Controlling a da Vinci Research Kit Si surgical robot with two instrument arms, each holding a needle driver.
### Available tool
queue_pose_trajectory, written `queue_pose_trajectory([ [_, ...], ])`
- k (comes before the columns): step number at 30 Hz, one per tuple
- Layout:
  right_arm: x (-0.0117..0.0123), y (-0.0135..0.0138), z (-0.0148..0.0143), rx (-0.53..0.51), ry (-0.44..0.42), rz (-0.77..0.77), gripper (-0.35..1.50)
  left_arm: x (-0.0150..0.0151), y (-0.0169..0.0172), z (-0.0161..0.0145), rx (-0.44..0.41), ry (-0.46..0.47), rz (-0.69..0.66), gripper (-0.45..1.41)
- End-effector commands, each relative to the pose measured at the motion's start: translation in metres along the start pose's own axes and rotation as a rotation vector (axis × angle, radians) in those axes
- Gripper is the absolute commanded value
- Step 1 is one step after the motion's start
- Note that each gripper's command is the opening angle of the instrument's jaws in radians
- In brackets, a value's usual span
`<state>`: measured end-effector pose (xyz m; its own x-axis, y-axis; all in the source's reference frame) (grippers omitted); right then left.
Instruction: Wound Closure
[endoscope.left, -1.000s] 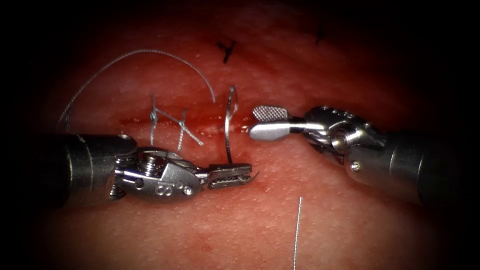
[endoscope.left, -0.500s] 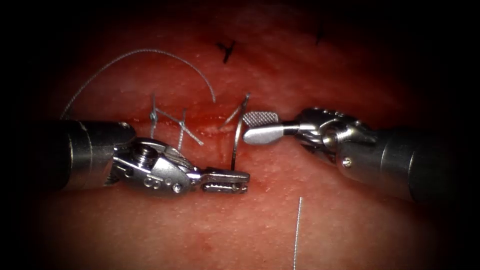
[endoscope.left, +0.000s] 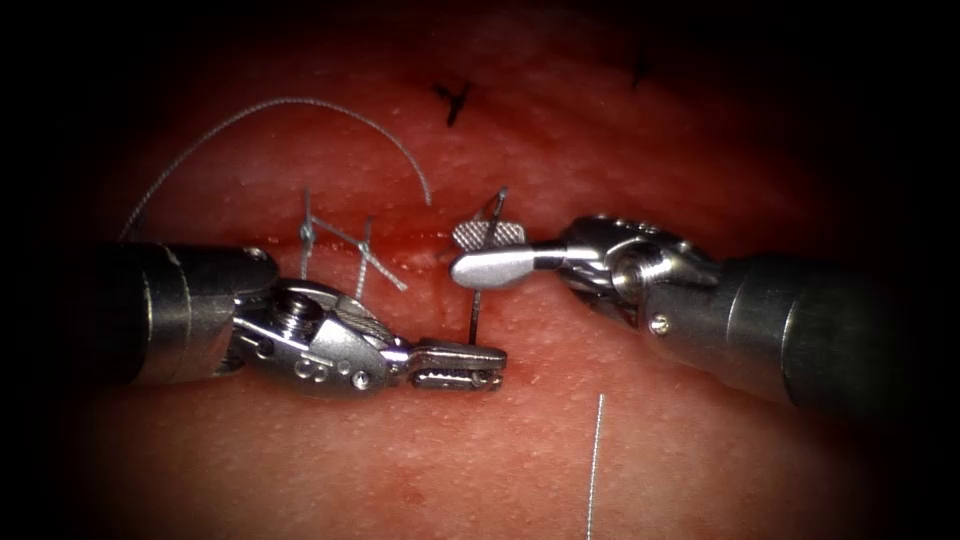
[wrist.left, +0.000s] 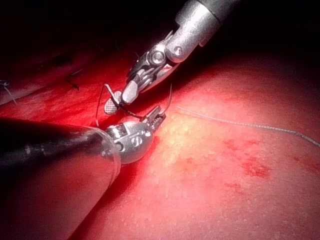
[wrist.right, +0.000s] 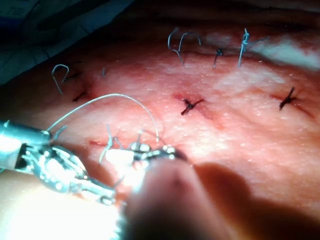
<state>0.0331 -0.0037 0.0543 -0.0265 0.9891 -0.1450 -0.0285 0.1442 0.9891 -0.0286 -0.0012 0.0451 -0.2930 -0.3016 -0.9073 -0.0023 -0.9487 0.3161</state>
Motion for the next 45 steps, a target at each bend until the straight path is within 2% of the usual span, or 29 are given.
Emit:
queue_pose_trajectory([
  [1, 0.0006, 0.0004, 0.0008, -0.024, 0.011, -0.003, 0.61, -0.0002, -0.0003, 0.0008, 0.004, -0.005, 0.001, -0.45],
  [2, 0.0006, 0.0004, 0.0007, -0.036, 0.014, -0.002, 0.44, -0.0002, -0.0003, 0.0008, 0.005, -0.005, 0.001, -0.45],
  [4, 0.0007, 0.0005, 0.0004, -0.066, 0.016, 0.0, -0.35, 0.0, -0.0002, 0.0009, 0.006, -0.007, 0.001, -0.45],
  [8, 0.0007, 0.0006, 0.0, -0.139, 0.012, 0.058, -0.35, 0.0005, -0.0001, 0.0012, 0.009, -0.013, -0.001, -0.45],
  [11, 0.0008, 0.0006, -0.0001, -0.153, 0.022, 0.065, -0.35, 0.0008, 0.0, 0.0014, 0.011, -0.016, -0.002, -0.45],
  [13, 0.0009, 0.0006, 0.0, -0.154, 0.023, 0.072, -0.35, 0.001, 0.0, 0.0015, 0.012, -0.019, -0.039, 0.57],
  [14, 0.001, 0.0007, 0.0, -0.155, 0.024, 0.072, -0.35, 0.0011, 0.0, 0.0015, 0.015, -0.023, -0.081, 0.79],
  [17, 0.0013, 0.0009, 0.0, -0.157, 0.032, 0.002, -0.35, 0.0013, 0.0001, 0.0014, 0.029, -0.048, -0.234, 1.06],
  [21, 0.0017, 0.0013, 0.0001, -0.166, 0.046, -0.18, -0.35, 0.0017, 0.0002, 0.0005, 0.032, -0.052, -0.419, 1.21],
  [23, 0.0019, 0.0013, 0.0001, -0.168, 0.053, -0.227, -0.35, 0.0019, 0.0, -0.0001, 0.024, -0.053, -0.462, 1.16],
  [24, 0.002, 0.0013, 0.0001, -0.17, 0.054, -0.249, -0.35, 0.0019, 0.0, -0.0005, 0.022, -0.056, -0.498, 1.06],
  [28, 0.0025, 0.0013, 0.0, -0.169, 0.069, -0.382, -0.35, 0.0016, -0.0005, -0.0024, 0.008, -0.095, -0.611, 0.34],
  [32, 0.0028, 0.0014, 0.0, -0.149, 0.073, -0.491, -0.35, 0.0003, -0.0012, -0.0032, -0.013, -0.137, -0.728, -0.13],
  [35, 0.0027, 0.0014, 0.0, -0.161, 0.065, -0.614, -0.35, -0.0013, -0.0018, -0.0032, 0.007, -0.228, -0.783, -0.25],
  [36, 0.0026, 0.0013, 0.0, -0.165, 0.058, -0.715, -0.35, -0.0026, -0.0022, -0.0032, 0.025, -0.322, -0.784, -0.26],
  [39, 0.0024, 0.0011, 0.0, -0.177, 0.049, -0.85, -0.35, -0.0044, -0.0028, -0.0032, 0.021, -0.468, -0.782, -0.26],
  [45, 0.0025, 0.0006, 0.0003, -0.184, 0.061, -0.929, -0.35, -0.0071, -0.0036, -0.0028, 0.028, -0.65, -0.773, -0.33],
])
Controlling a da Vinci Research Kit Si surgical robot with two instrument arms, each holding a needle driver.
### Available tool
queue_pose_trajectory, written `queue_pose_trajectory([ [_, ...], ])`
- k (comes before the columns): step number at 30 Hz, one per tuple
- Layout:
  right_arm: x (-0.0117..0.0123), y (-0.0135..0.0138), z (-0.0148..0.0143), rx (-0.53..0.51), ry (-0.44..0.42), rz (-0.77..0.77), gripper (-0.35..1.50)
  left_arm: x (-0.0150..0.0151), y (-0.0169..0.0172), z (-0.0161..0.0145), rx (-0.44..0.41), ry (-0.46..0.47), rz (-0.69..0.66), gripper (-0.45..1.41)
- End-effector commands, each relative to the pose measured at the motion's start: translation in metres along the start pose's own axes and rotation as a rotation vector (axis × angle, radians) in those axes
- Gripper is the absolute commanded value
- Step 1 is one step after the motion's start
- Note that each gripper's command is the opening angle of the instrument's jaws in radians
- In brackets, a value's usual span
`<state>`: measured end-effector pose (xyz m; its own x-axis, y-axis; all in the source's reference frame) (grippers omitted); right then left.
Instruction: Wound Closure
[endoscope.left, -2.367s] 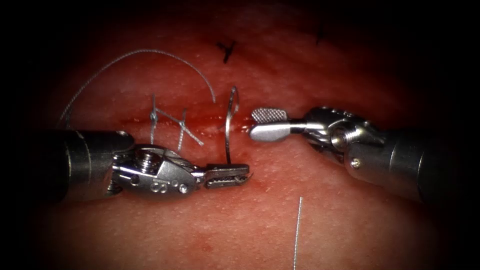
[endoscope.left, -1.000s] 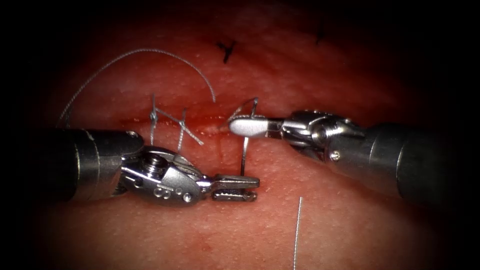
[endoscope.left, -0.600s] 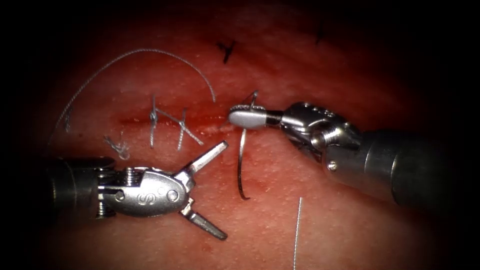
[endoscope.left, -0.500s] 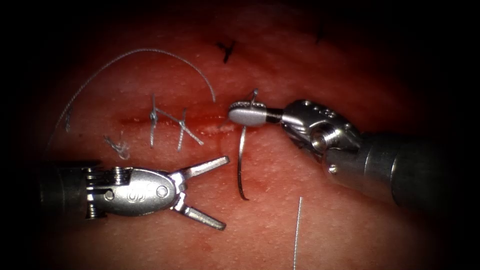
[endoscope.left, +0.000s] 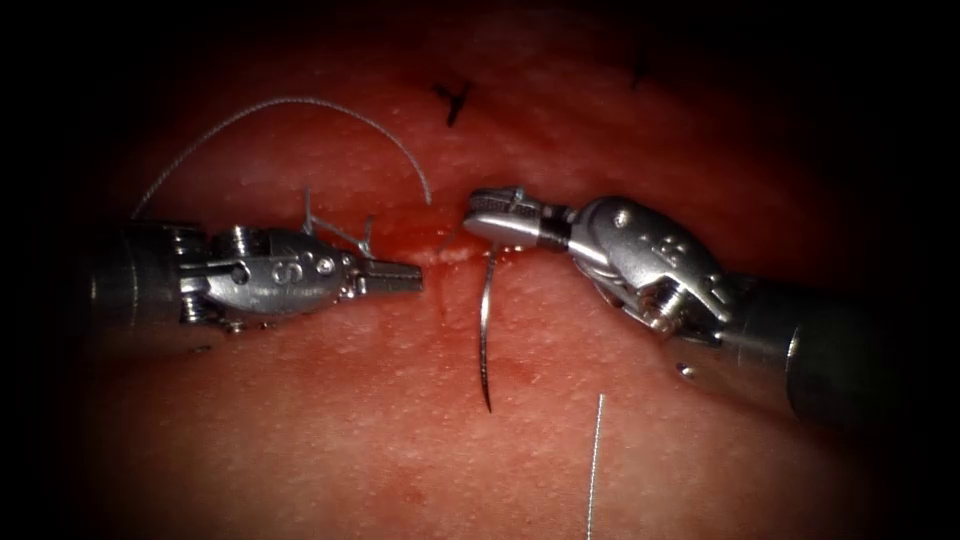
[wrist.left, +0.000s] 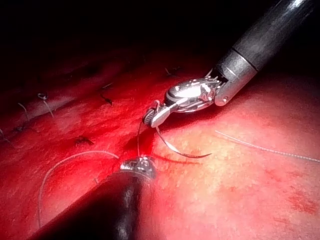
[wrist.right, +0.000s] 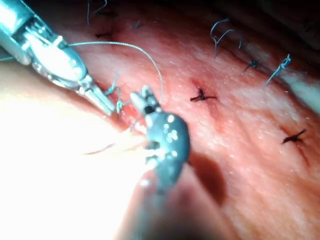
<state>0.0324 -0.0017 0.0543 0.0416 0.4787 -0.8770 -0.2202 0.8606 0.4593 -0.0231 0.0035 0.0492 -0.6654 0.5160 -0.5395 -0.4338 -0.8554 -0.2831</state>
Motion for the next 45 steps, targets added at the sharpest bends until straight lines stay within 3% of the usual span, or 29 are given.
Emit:
queue_pose_trajectory([
  [1, 0.0004, 0.0004, 0.0011, -0.01, 0.024, -0.003, -0.35, 0.0004, -0.0007, 0.0016, 0.008, -0.033, -0.002, -0.38],
  [12, 0.0014, -0.0002, 0.0017, -0.025, 0.043, -0.028, -0.35, -0.0013, -0.0024, 0.006, 0.025, -0.198, 0.059, -0.45],
  [20, 0.0017, -0.0003, 0.0019, -0.033, 0.042, -0.096, -0.35, -0.0036, -0.0043, 0.009, -0.085, -0.301, 0.095, -0.45],
  [25, 0.0016, 0.0001, 0.0021, -0.06, 0.046, -0.236, -0.35, -0.0046, -0.0049, 0.01, -0.142, -0.364, 0.119, -0.45],
  [29, 0.0015, 0.0009, 0.0028, -0.092, 0.07, -0.37, -0.35, -0.0046, -0.005, 0.0105, -0.167, -0.39, 0.125, -0.06],
  [34, 0.0015, 0.0016, 0.0034, -0.124, 0.077, -0.491, -0.35, -0.0047, -0.004, 0.0101, -0.196, -0.409, 0.153, 0.17],
  [45, 0.0013, 0.0032, 0.0043, -0.147, 0.124, -0.664, -0.35, -0.0046, 0.0, 0.0077, -0.251, -0.403, 0.174, 0.19],
])
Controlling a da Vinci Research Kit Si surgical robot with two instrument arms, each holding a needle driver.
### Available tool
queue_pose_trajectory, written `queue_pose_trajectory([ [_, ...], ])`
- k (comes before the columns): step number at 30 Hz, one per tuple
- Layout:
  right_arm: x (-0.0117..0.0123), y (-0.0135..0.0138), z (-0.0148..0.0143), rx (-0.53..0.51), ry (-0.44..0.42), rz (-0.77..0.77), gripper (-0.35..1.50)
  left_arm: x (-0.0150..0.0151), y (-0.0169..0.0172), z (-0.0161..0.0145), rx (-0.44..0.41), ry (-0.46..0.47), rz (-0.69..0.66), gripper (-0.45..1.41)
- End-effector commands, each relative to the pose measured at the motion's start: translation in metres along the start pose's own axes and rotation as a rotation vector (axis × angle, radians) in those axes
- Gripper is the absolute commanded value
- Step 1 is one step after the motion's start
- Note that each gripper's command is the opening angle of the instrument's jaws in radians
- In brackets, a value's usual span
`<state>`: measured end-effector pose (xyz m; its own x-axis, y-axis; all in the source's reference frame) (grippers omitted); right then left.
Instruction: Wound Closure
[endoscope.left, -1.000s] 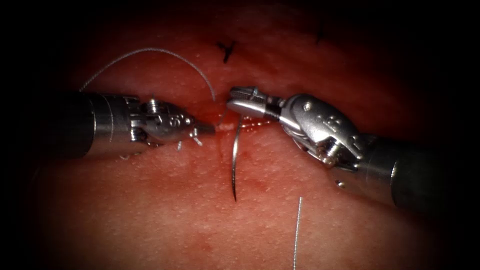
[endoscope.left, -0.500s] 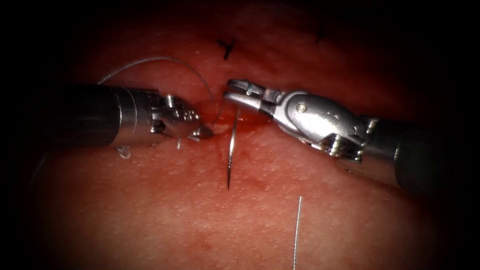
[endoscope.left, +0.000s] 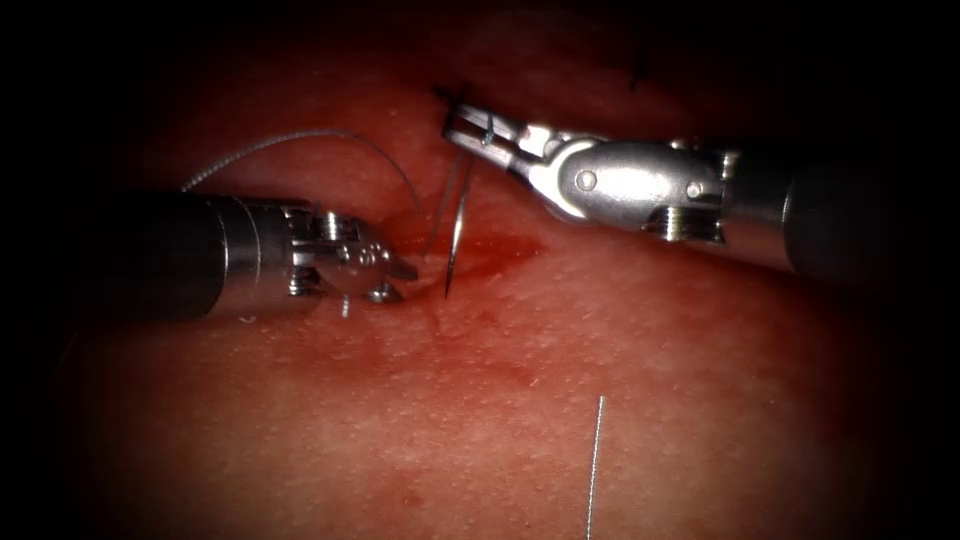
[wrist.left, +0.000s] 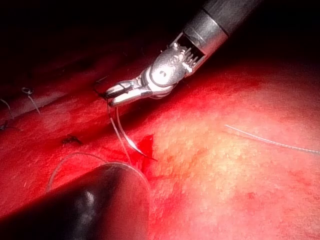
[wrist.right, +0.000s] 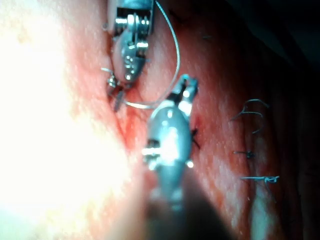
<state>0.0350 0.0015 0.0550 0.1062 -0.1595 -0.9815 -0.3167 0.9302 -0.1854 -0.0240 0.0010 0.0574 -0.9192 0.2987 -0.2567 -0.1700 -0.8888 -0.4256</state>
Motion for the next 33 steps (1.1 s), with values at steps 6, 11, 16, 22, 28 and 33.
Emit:
queue_pose_trajectory([
  [6, -0.001, -0.0009, 0.0022, 0.005, 0.054, -0.097, -0.35, 0.0008, -0.0003, 0.0001, -0.002, 0.004, 0.007, 0.17],
  [11, -0.0019, -0.0018, 0.0025, 0.012, 0.06, -0.157, -0.35, 0.0005, -0.0004, -0.0003, -0.007, 0.006, 0.011, 0.2],
  [16, -0.0037, -0.0028, 0.0024, 0.033, 0.024, -0.246, -0.35, 0.0004, -0.0004, -0.0009, -0.016, 0.008, 0.012, 0.2],
  [22, -0.0057, -0.0043, 0.002, 0.067, -0.017, -0.299, -0.35, 0.0007, -0.0003, -0.0014, -0.01, 0.004, 0.01, 0.2],
  [28, -0.0066, -0.0052, 0.0017, 0.07, -0.015, -0.314, -0.35, 0.0011, 0.0002, -0.0019, 0.001, 0.016, 0.004, 0.2],
  [33, -0.0058, -0.0052, 0.0018, 0.066, -0.015, -0.313, -0.35, 0.0017, 0.0001, -0.0033, 0.035, 0.034, -0.009, 0.2],
])
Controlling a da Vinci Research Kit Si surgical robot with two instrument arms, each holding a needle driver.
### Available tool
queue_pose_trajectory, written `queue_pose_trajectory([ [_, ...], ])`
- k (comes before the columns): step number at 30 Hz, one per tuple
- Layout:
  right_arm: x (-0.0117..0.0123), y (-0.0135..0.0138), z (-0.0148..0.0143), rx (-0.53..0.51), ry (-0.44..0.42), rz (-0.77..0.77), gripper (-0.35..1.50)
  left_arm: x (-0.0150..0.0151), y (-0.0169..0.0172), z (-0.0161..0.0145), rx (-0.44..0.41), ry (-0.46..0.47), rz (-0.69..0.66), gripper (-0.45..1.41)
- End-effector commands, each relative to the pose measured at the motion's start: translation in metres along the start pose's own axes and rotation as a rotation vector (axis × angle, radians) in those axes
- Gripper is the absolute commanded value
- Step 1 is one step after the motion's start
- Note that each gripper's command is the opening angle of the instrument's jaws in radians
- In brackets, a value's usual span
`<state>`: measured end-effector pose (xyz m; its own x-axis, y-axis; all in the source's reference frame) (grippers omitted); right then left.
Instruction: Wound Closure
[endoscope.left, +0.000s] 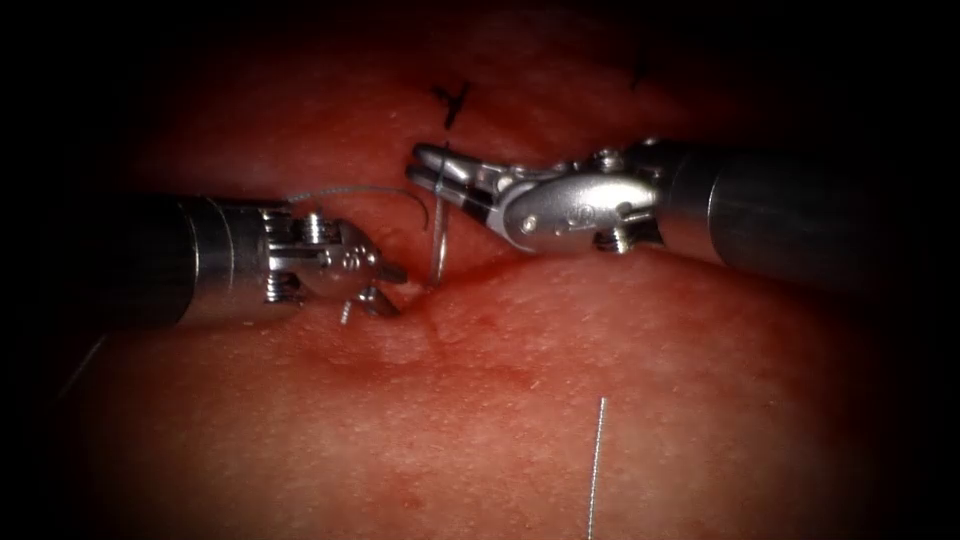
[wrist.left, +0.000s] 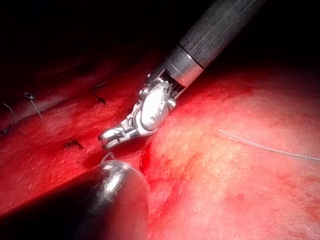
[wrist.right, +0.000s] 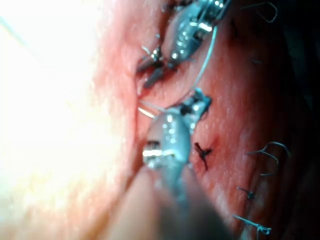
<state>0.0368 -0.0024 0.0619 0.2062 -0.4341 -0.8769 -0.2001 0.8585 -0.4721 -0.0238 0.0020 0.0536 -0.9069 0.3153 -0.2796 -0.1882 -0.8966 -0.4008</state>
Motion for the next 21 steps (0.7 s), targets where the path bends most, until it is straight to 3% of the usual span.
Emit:
queue_pose_trajectory([
  [1, 0.0003, 0.0005, 0.001, -0.004, 0.004, 0.006, -0.35, 0.0009, -0.0005, -0.0001, 0.015, 0.019, -0.002, 0.2],
  [9, 0.0019, 0.0005, 0.0022, -0.024, 0.02, 0.034, -0.35, 0.0019, 0.0024, -0.0034, 0.074, 0.123, -0.02, 0.05],
  [21, 0.0021, 0.0006, 0.0032, -0.041, 0.011, 0.042, -0.35, 0.0018, 0.0045, -0.001, 0.129, 0.193, -0.041, 0.02],
])
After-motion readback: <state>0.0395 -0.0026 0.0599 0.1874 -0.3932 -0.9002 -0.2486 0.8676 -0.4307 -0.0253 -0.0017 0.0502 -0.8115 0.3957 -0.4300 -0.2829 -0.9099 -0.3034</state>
